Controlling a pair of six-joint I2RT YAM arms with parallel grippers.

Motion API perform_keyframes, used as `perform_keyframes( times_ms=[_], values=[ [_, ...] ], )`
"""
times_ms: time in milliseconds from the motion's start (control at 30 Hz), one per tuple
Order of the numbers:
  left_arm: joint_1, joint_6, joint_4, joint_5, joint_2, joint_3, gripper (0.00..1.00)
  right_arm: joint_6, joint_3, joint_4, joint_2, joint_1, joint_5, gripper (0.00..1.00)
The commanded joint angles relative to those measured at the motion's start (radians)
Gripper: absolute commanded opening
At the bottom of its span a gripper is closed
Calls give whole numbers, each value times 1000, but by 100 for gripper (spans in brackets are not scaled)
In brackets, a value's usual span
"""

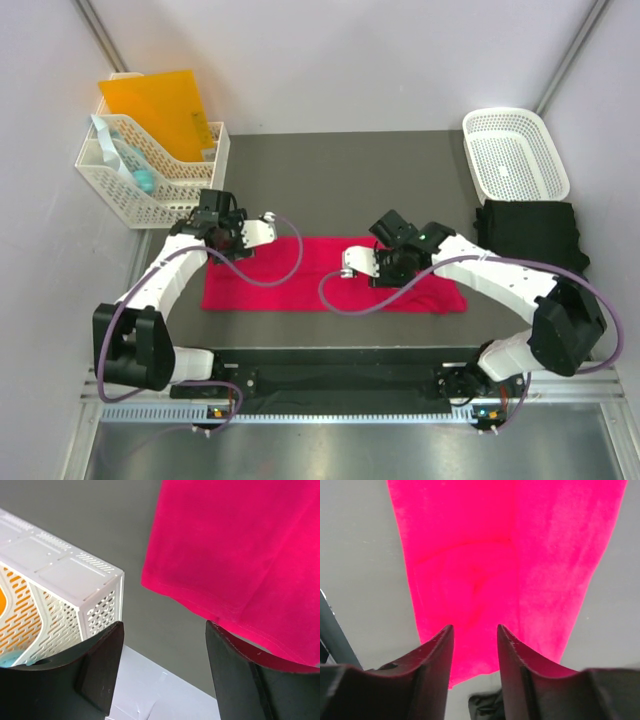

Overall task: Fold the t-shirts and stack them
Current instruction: Fold the tshirt

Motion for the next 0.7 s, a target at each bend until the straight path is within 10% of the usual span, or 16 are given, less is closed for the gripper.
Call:
perform_keyframes(
  times_ms=[0, 667],
  values=[
    [-1, -73, 135, -47, -24, -5, 71, 15, -8, 21, -7, 26, -23, 39],
    [-2, -117, 130, -42, -81, 35, 71, 18, -63, 52, 95, 117, -159, 40]
  ],
)
